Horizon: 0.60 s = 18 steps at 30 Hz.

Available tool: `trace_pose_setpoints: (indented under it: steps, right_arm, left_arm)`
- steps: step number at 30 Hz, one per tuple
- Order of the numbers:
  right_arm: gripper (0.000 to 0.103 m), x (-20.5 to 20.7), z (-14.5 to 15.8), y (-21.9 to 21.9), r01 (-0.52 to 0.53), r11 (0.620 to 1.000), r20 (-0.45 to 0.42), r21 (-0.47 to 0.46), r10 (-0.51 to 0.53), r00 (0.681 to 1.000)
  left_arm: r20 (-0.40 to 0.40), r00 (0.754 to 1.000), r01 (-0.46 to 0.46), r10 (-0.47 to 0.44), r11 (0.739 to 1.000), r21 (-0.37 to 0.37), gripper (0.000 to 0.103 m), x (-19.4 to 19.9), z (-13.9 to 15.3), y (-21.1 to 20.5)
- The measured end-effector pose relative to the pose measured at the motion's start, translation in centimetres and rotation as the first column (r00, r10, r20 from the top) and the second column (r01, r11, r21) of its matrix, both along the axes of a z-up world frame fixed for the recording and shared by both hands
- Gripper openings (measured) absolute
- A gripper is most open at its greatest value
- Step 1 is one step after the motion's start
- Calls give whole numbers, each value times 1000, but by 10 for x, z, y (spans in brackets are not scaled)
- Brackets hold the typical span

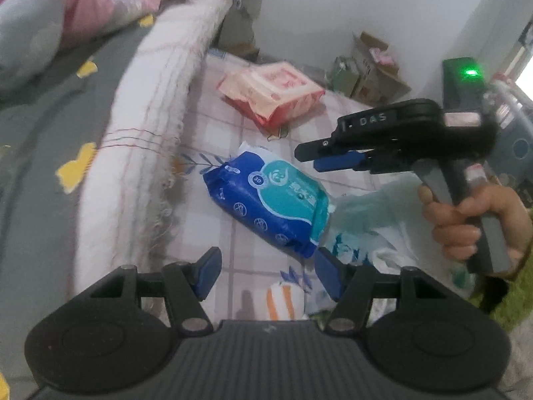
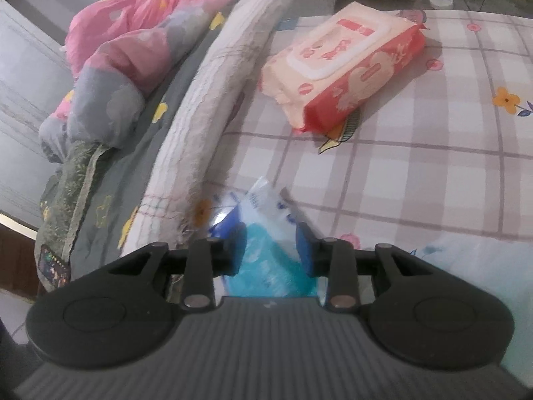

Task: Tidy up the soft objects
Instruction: 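Reach the right gripper to the blue-and-white wet-wipes pack and grasp it, then lift the wet-wipes pack with the right gripper and carry it to the box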

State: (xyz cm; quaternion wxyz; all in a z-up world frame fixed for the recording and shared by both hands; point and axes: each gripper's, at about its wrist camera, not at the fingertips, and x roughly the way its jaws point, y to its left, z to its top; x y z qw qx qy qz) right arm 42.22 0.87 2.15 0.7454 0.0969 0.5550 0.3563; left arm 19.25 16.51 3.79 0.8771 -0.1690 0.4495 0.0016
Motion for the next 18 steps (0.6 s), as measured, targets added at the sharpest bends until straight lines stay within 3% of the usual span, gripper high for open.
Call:
trace_pose_setpoints:
  steps: [6, 10, 12, 18]
  right_arm:
    - [52, 22, -21, 8, 2, 1000, -73, 11, -1, 997]
    - [53, 32, -42, 15, 18, 999, -146, 41, -12, 989]
    - [55, 33, -53, 18, 14, 998, -202, 59, -2, 979]
    - [50, 25, -53, 21, -19, 997, -213, 75, 35, 976]
  left_arm:
    - [-101, 995, -9, -4, 993, -121, 62, 50, -25, 8]
    - [-142, 990, -36, 12, 986, -164, 62, 73, -41, 12]
    - [-161, 987, -22, -4, 987, -161, 55, 81, -47, 10]
    - [-176, 984, -58, 24, 980, -190, 59, 87, -58, 15]
